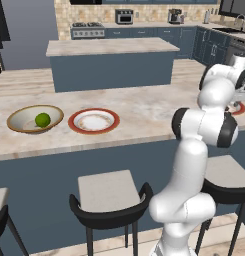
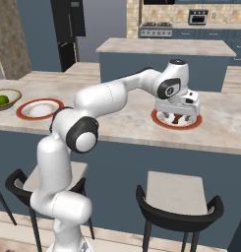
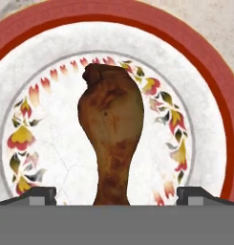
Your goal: Pick the chicken drumstick and lime from their plates and place them in the bowl. Then put the bowl in the fridge.
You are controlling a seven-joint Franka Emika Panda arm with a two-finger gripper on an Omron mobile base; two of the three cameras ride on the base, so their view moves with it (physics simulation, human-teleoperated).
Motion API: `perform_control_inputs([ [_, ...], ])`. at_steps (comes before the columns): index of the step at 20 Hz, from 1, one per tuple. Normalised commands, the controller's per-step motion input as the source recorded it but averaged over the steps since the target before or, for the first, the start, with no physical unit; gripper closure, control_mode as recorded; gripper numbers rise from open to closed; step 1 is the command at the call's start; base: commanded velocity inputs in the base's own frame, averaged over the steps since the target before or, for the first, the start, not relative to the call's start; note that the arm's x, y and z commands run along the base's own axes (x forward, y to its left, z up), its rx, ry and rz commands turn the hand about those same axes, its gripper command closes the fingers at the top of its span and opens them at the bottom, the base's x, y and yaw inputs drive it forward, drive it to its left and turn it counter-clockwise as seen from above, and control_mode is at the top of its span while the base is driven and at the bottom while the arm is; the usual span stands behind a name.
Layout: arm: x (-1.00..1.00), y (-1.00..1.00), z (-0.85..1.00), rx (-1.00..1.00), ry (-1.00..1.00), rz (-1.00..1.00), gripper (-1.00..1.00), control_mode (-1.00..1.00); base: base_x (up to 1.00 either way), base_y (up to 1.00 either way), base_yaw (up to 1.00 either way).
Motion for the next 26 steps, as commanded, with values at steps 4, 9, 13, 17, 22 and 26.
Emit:
perform_control_inputs([
  [4,0.29,-0.14,-0.04,0.00,0.11,0.00,-1.00,-1.00,0.00,0.00,0.00],
  [9,0.11,-0.06,-0.14,0.02,0.12,0.00,-1.00,-1.00,0.00,0.00,0.00],
  [13,0.00,-0.07,-0.17,0.02,0.11,0.00,-1.00,-1.00,0.00,0.00,0.00],
  [17,0.00,-0.01,-0.16,0.05,0.05,0.02,1.00,-1.00,0.00,0.00,0.00],
  [22,0.00,0.00,-0.10,0.06,0.00,0.03,1.00,-1.00,0.00,0.00,0.00],
  [26,-0.06,0.01,-0.07,0.01,0.00,0.09,1.00,-1.00,0.00,0.00,0.00],
])
